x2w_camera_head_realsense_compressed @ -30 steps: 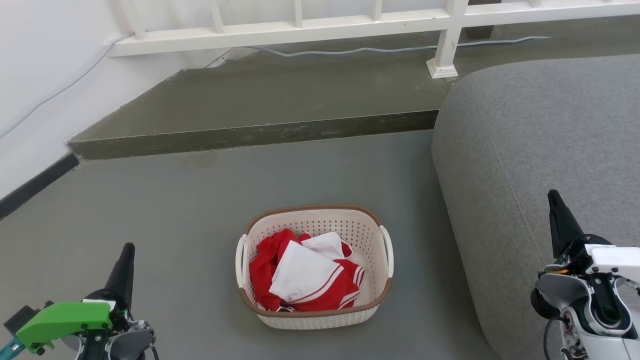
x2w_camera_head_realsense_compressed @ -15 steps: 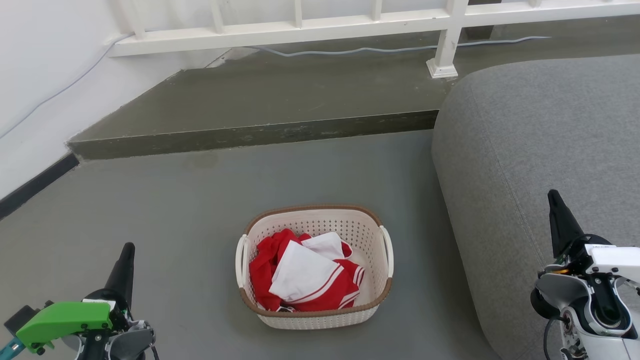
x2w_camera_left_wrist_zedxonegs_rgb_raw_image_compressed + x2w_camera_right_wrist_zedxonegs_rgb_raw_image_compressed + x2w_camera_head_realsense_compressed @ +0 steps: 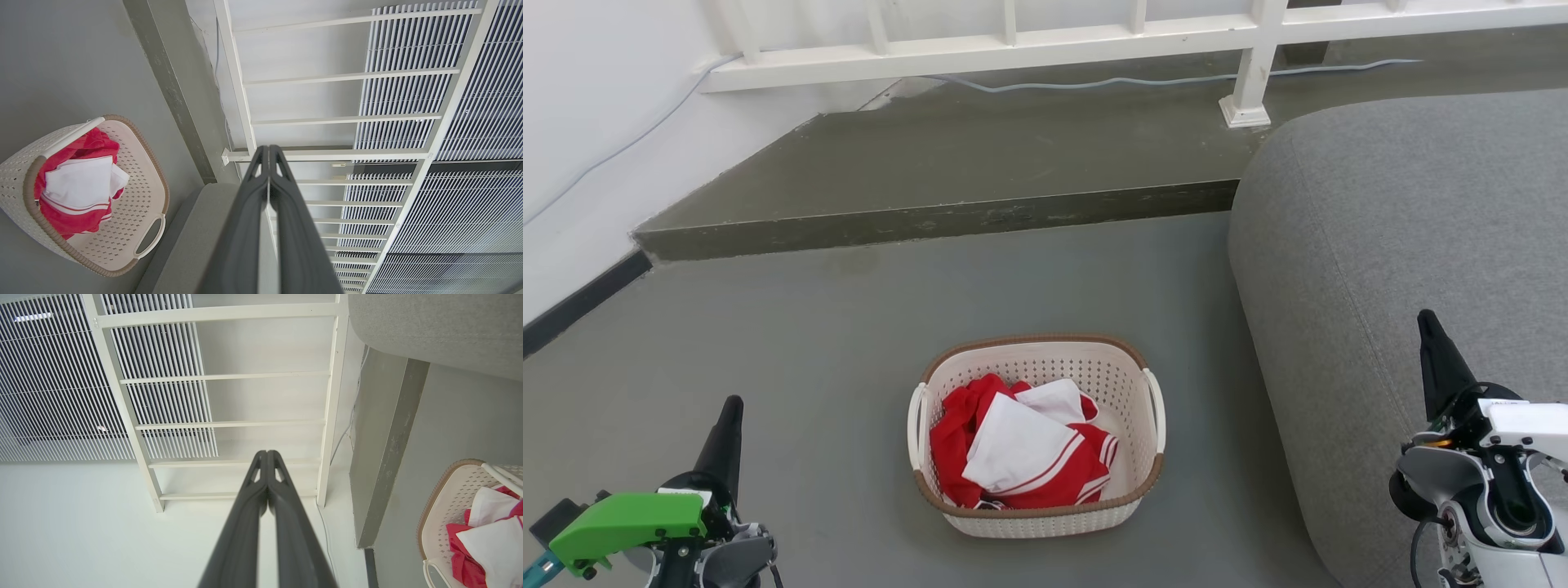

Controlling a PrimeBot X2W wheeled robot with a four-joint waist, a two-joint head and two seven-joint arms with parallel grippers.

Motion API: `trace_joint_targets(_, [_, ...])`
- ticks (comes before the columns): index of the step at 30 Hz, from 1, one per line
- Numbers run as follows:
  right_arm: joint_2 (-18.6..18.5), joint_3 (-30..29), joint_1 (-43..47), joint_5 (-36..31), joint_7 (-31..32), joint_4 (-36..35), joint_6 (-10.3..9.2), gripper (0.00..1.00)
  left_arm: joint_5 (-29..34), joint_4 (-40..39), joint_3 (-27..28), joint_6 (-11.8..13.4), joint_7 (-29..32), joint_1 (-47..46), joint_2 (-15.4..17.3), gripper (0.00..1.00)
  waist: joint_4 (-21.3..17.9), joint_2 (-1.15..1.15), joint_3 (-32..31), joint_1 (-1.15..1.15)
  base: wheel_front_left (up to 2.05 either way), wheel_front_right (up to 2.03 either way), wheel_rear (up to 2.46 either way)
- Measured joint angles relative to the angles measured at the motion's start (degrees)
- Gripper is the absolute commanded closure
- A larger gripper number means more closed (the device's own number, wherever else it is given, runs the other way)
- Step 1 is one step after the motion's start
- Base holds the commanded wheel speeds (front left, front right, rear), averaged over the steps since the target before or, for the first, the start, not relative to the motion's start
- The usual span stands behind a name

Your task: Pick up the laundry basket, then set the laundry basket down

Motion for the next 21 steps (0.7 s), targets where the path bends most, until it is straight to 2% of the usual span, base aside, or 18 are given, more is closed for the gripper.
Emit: trace_joint_targets(21, [0.1, -0.1, 0.0, 0.0, 0.0, -0.1, 0.01, 1.00, 0.0, -0.1, 0.0, 0.0, 0.0, 0.0, 0.0, 1.00, 0.0, 0.00, 0.0, 0.00, 0.00, 0.00, 0.00])
